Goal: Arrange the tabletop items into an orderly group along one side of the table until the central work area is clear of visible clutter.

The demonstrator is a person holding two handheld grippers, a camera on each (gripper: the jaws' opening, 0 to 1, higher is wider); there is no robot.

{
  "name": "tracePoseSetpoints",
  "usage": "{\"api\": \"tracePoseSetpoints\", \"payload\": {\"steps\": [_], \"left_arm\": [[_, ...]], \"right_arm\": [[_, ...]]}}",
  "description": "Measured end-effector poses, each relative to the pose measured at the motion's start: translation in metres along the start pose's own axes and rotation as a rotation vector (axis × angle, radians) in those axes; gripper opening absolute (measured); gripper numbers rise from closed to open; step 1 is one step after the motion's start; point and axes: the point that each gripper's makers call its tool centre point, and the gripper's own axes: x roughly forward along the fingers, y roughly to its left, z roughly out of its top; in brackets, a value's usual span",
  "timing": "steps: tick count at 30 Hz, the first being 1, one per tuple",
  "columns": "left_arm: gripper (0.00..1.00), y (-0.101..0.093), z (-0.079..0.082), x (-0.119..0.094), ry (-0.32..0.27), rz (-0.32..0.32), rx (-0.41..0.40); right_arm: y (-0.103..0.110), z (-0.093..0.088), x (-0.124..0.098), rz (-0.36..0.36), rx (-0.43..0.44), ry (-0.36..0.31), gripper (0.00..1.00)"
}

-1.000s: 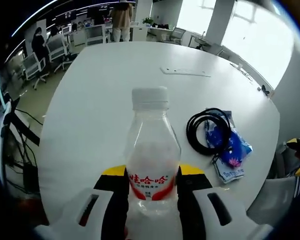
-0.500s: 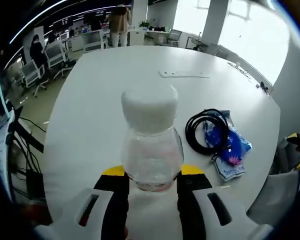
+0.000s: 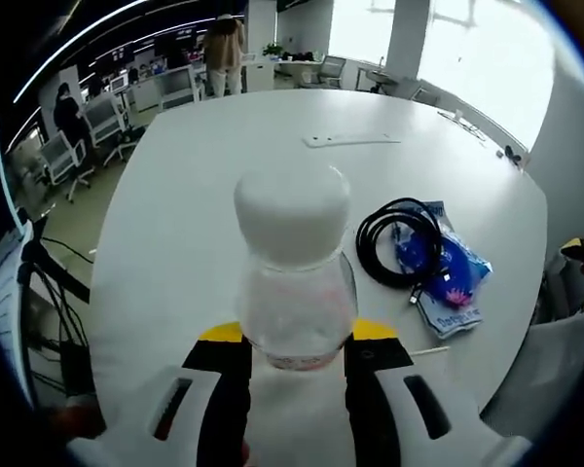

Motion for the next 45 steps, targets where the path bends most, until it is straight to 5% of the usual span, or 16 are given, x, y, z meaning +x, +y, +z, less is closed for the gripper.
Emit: {"api": "tracePoseSetpoints", "payload": {"steps": [45], "left_arm": [[0.37, -0.01, -0.017, -0.007, 0.03, 0.01, 0.065]], "right_arm": [[0.004, -0.002, -0.003, 0.008, -0.002, -0.006, 0.65]]}}
